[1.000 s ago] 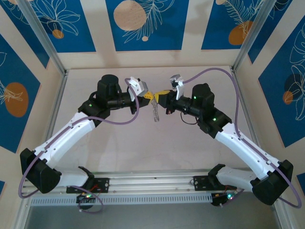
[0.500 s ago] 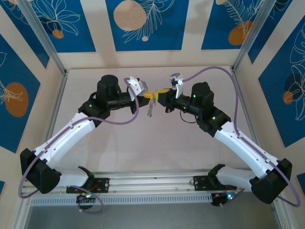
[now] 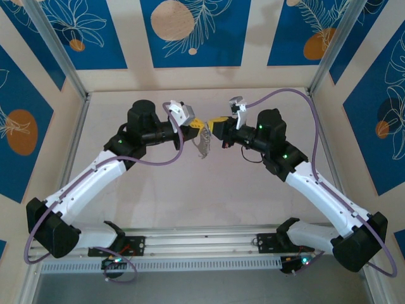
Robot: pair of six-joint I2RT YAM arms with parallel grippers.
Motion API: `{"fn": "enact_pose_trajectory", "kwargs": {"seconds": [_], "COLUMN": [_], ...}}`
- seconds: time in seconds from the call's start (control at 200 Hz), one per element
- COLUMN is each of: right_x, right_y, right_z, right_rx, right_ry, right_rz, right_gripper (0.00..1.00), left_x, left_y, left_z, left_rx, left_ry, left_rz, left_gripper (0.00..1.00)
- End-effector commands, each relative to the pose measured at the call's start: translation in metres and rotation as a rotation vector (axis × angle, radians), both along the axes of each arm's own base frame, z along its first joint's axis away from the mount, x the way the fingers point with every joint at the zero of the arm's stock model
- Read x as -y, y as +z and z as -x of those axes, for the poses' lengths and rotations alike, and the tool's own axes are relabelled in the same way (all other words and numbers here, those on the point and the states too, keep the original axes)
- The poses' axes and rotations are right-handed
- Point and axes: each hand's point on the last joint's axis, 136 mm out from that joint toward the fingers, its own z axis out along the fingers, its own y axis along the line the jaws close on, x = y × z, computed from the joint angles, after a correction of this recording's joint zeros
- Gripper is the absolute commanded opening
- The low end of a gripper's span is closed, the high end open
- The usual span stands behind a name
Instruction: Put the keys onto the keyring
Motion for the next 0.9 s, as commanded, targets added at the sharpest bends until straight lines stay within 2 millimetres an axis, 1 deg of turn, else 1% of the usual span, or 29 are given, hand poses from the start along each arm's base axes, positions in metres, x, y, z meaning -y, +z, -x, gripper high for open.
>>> {"fn": "enact_pose_trajectory", "kwargs": {"seconds": [0.0,0.305,0.54,0.675,0.705,0.77,0.895], "right_x": [0.01,0.01,0.007,0.017,0.019,0.024,0.029], "right_y": [-0.014,-0.013,-0.015,-0.02,-0.021,-0.021,-0.016], "right_z": [-0.007,-0.006,-0.005,-0.01,-0.011,-0.012,-0.011], "right_rx": [-0.042,-0.055,-0.099,-0.136,-0.142,-0.147,-0.149], "right_ry": [-0.048,-0.029,0.033,0.015,0.008,-0.002,-0.009], "right_rz": [0.009,-0.011,-0.041,-0.067,-0.072,-0.082,-0.11], "right_gripper": [0.0,0.0,0.0,0.25,0.28,0.31,0.32], "left_x": [-0.001,0.001,0.001,0.001,0.001,0.0,-0.002], "left_y": [0.037,0.034,0.039,0.043,0.045,0.048,0.056], "left_z": [0.017,0.018,0.011,0.007,0.007,0.006,0.003], "left_rx": [0.09,0.076,0.067,0.057,0.054,0.048,0.011], "left_ry": [-0.04,-0.054,-0.021,-0.007,-0.005,-0.006,-0.024], "left_rz": [0.087,0.098,0.156,0.198,0.208,0.239,0.32], "left_gripper": [0.0,0.0,0.0,0.0,0.0,0.0,0.0]}}
